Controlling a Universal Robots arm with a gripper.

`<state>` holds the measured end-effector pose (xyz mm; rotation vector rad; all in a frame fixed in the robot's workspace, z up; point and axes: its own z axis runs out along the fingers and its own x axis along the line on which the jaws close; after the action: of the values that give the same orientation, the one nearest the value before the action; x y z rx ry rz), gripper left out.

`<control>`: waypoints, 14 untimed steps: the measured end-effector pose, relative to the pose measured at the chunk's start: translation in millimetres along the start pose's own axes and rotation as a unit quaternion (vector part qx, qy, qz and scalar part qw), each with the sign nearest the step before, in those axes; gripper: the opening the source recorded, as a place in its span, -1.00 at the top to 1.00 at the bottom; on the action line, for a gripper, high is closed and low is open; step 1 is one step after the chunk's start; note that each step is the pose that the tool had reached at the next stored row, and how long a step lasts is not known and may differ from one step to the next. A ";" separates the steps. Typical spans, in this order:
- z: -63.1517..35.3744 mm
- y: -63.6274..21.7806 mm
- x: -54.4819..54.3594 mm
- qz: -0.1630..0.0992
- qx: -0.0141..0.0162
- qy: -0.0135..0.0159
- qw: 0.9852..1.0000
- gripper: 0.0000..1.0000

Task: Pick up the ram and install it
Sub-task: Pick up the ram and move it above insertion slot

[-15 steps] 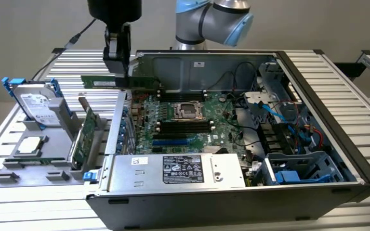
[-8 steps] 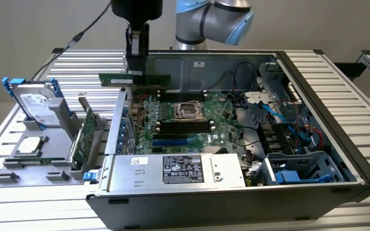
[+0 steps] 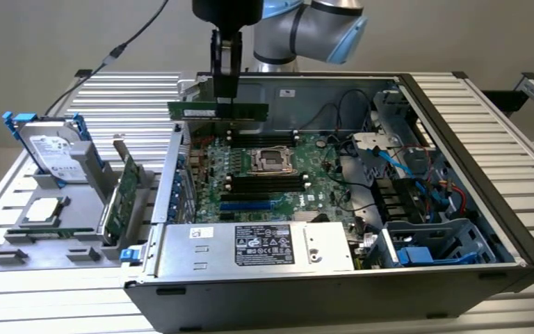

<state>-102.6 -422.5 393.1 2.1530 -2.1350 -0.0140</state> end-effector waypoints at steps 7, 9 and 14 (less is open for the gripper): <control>-0.8 -10.9 -17.0 0.001 0.016 0.000 1.000 0.73; -0.8 -13.3 -22.3 0.002 0.022 0.000 1.000 0.73; -0.5 -18.8 -36.3 0.003 0.035 0.000 0.999 0.73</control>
<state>-84.2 -386.2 389.5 2.1854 -2.1725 0.0636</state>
